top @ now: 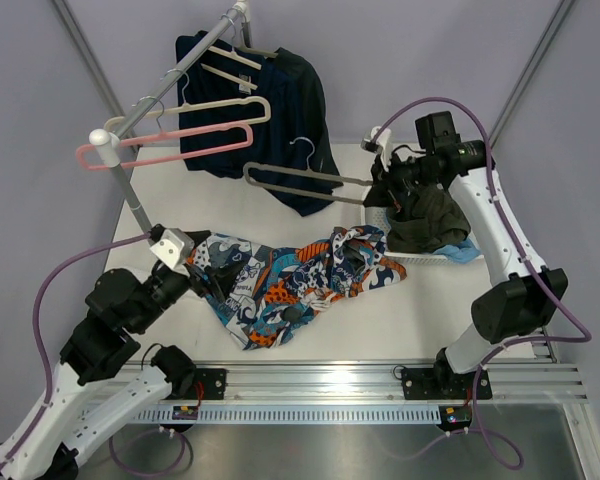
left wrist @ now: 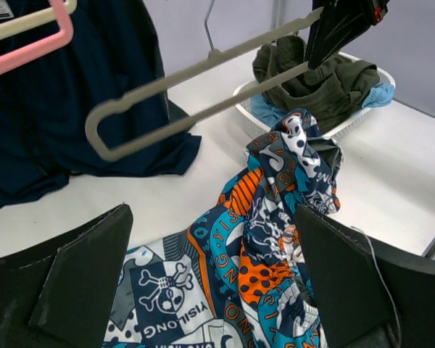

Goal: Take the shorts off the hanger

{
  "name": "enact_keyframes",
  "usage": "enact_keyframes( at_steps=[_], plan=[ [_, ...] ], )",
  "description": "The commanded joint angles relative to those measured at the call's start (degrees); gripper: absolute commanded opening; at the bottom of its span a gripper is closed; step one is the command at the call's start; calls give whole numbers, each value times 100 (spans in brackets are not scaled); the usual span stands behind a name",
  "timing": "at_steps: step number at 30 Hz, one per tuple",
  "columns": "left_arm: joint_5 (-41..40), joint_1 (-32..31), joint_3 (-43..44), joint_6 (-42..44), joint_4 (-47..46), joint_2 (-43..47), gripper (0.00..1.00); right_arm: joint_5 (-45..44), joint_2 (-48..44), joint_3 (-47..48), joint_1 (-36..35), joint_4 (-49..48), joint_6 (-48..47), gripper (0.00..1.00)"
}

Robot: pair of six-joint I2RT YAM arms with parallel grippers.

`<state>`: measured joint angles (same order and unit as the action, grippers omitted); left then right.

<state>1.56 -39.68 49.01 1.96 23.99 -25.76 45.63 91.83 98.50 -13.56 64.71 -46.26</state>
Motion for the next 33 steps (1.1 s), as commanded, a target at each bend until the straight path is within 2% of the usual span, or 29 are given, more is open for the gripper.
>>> enact_keyframes(
  at_steps=[1, 7, 13, 18, 23, 28, 33],
  plan=[
    [-367, -13, -129, -430, 115, 351, 99, -413, 290, 564, -15, -1353, 1399, 0],
    [-525, -13, -366, -968, 325, 1027, 99, -406, 1345, 2030, -24, -1435, 2129, 0],
    [-639, -13, -568, -1320, 527, 1591, 99, -90, 1970, 2744, -32, -1232, 2174, 0],
    [-657, -13, -647, -1408, 651, 1750, 99, 296, 1804, 2657, -190, -1014, 1544, 0],
    [-596, -13, -735, -1400, 590, 1697, 99, 359, 1286, 1930, -498, -942, 812, 0],
    [-517, -13, -806, -1373, 432, 1627, 99, 70, 1091, 1716, -533, -1101, 882, 0],
    [-482, -13, -788, -1356, 440, 1565, 99, -124, 1406, 2146, -525, -1005, 1136, 0]
  ],
)
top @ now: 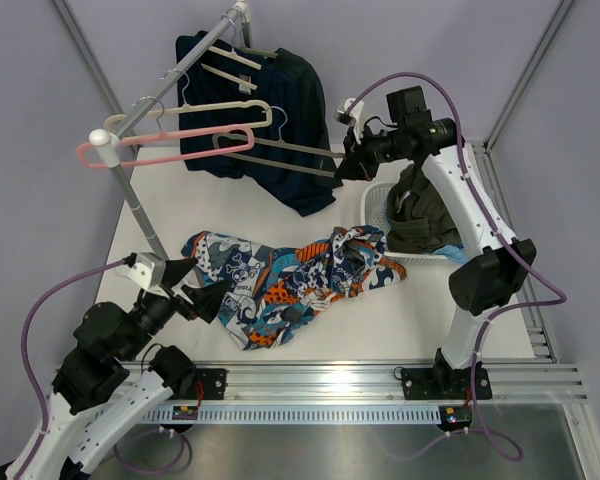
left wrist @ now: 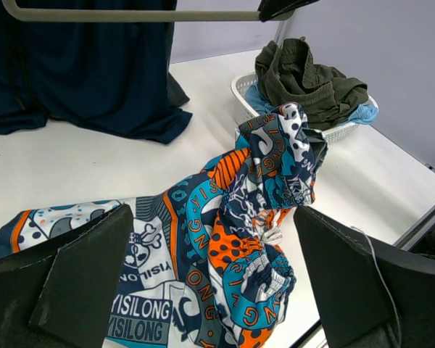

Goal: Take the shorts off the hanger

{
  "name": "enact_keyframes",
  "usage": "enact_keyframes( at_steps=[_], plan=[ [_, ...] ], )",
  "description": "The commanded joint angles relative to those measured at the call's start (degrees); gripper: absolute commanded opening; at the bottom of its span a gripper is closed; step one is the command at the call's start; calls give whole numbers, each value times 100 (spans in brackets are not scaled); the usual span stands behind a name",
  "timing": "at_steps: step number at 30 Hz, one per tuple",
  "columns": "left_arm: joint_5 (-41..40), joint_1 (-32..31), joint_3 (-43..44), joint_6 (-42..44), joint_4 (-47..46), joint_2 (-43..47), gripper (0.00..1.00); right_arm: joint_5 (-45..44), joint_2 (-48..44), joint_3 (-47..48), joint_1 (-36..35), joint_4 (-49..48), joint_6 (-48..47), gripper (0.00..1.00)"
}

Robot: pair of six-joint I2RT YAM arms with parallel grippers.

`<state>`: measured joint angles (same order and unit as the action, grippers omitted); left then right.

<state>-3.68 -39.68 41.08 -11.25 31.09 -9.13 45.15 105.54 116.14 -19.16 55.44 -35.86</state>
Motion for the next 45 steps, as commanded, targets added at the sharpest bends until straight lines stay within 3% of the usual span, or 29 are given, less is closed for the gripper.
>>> enact_keyframes(
  at_steps=[1, 15, 30, 45],
  plan=[
    [43, -13, 14, -36, -253, -98, 99, -67, 89, 540, 35, -25, 122, 0],
    [-71, -13, 23, -88, -24, 218, 99, -67, 389, 515, 325, 283, 52, 0],
    [-27, -13, 111, -106, 11, 209, 99, 257, 854, 1587, 465, 441, 237, 0],
    [87, -13, 23, -62, -200, 78, 99, 575, 204, 973, 439, 723, -958, 0]
  ],
)
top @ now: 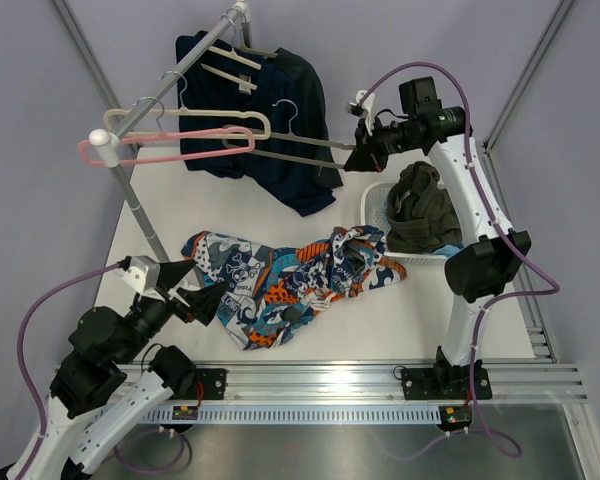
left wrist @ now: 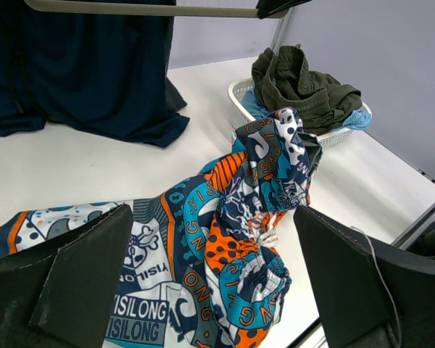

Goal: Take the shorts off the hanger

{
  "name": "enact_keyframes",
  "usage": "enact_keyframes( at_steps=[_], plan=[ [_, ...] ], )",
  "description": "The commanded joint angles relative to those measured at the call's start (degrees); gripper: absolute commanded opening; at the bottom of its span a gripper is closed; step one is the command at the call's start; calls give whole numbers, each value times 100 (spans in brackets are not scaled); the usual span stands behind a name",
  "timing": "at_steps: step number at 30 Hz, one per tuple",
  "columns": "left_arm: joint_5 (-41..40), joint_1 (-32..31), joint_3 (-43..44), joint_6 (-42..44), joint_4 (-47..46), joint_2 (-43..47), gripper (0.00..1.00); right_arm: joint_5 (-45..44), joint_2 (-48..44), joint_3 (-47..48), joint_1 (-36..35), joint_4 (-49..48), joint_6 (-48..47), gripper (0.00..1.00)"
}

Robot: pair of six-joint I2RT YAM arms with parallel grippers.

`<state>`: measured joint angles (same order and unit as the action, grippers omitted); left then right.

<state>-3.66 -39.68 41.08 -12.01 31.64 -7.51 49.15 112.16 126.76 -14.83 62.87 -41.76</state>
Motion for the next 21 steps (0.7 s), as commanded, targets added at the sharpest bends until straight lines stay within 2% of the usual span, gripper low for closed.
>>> enact_keyframes(
  at_steps=[1, 5, 12, 15, 21],
  plan=[
    [102, -13, 23, 23, -263, -110, 99, 148, -458, -90, 6, -47, -307, 0],
    [137, -13, 14, 41, -325, -181, 99, -89, -169, 339, -2, -231, 114, 0],
    [164, -13, 84, 58, -351, -313, 99, -581, 903, 2289, -257, -64, 388, 0],
    [155, -13, 102, 50, -369, -339, 99, -748, 1054, 2380, -494, -397, 519, 0],
    [155, -13, 102, -21, -404, -435, 99, -1126, 1150, 2151, -890, -2118, 1677, 0]
  ],
)
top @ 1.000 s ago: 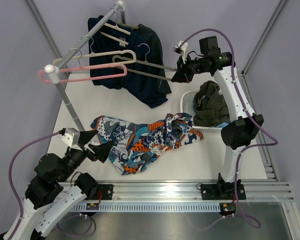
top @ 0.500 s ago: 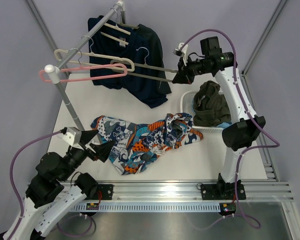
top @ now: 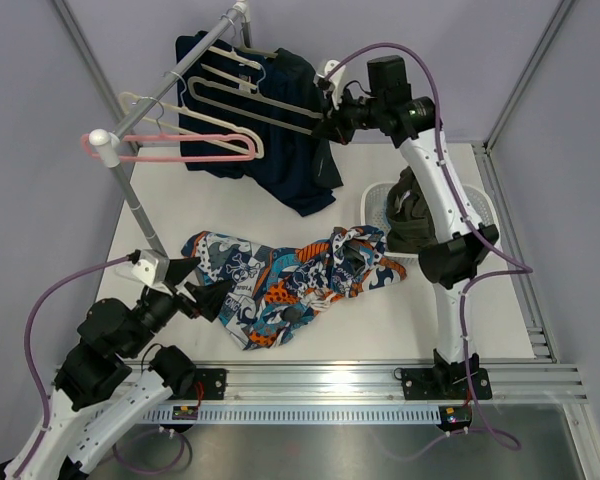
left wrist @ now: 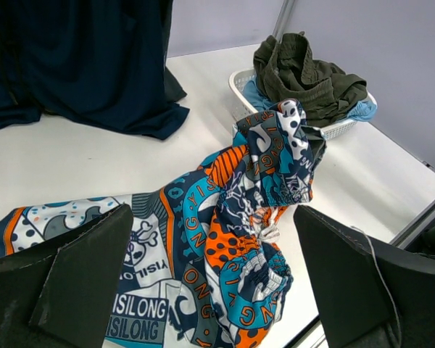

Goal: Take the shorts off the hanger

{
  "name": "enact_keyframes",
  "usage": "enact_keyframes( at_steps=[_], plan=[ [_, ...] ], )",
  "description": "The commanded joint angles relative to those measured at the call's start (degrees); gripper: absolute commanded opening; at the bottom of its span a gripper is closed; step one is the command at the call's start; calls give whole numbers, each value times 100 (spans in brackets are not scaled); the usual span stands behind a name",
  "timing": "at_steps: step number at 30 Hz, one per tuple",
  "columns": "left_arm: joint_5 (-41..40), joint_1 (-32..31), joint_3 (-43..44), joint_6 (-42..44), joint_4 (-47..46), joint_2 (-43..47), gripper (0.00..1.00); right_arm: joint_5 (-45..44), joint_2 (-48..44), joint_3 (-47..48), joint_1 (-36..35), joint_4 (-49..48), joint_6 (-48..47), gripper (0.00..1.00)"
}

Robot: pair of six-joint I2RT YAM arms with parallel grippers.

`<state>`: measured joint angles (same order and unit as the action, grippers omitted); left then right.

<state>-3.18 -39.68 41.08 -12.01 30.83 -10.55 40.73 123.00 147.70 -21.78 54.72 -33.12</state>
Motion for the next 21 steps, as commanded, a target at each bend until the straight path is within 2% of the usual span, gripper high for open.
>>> enact_keyframes(
  at_steps=[1, 10, 21],
  plan=[
    [116, -13, 102, -21, -323, -141, 99, -337, 110, 83, -247, -1436, 903, 0],
    [116, -13, 23, -187, -455, -158, 99, -680, 909, 707, -810, -2640, 1642, 0],
    [221, -13, -118, -381, -648, -114, 99, -1084, 1428, 1033, -1329, -3608, 1739, 0]
  ],
)
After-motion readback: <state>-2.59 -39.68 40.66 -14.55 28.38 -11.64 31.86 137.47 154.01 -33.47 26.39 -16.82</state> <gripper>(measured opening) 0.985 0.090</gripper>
